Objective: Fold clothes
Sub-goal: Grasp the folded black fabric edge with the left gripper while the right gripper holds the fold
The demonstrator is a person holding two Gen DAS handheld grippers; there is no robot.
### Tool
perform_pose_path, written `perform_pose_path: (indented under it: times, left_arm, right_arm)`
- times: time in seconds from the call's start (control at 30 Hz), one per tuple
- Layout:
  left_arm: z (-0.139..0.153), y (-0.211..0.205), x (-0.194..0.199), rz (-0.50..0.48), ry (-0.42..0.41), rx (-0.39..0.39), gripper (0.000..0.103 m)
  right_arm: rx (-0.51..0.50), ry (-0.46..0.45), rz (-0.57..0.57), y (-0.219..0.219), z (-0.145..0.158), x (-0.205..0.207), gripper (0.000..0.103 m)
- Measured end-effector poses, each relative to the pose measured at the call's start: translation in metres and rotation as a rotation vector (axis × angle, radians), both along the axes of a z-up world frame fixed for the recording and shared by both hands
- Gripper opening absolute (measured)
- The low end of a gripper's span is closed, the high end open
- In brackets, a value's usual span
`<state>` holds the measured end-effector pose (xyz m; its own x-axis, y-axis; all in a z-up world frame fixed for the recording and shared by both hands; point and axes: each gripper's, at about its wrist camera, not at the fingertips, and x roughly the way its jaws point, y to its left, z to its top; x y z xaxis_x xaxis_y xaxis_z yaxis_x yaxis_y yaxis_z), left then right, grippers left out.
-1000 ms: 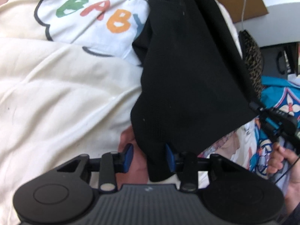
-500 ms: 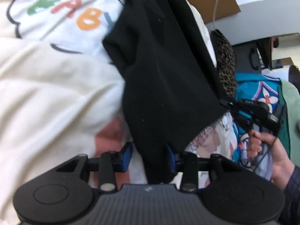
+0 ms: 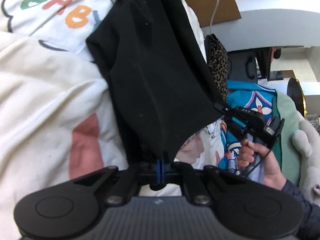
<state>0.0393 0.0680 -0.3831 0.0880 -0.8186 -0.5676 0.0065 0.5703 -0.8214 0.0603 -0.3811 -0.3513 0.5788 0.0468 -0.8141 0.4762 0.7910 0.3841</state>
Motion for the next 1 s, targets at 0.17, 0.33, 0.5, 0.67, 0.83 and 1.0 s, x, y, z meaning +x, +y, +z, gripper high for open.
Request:
perform_pose_path:
  times: [0.17,0.33,0.5,0.67,0.83,1.0]
  left_arm:
    - [-0.010,-0.019,0.004,-0.031,0.009,0.052,0.002]
    - [-0.024,-0.028,0.002,-0.063,0.027,0.121,0.002]
    - [-0.026,-0.027,0.006,-0.026,0.042,0.079,0.027]
    - [-0.029,-0.040,0.006,-0.037,0.032,0.081,0.014]
    - [-0.030,-0.042,0.005,-0.047,0.049,0.081,0.002]
    - [-0.025,-0.044,0.005,-0.088,0.020,0.092,0.002]
  right_arm:
    - [0.004,0.022,-0.023,-0.011,-0.013,-0.003,0.001]
    - [0.055,0.050,-0.042,-0.021,-0.031,-0.004,0.002]
    - [0.083,0.028,-0.047,-0.028,-0.036,-0.005,0.022]
    - [0.067,0.020,-0.058,-0.033,-0.038,-0.004,0.011]
    - [0.038,0.020,-0.067,-0.032,-0.035,-0.009,0.000]
    - [0.002,0.062,-0.086,-0.033,-0.035,-0.014,0.000]
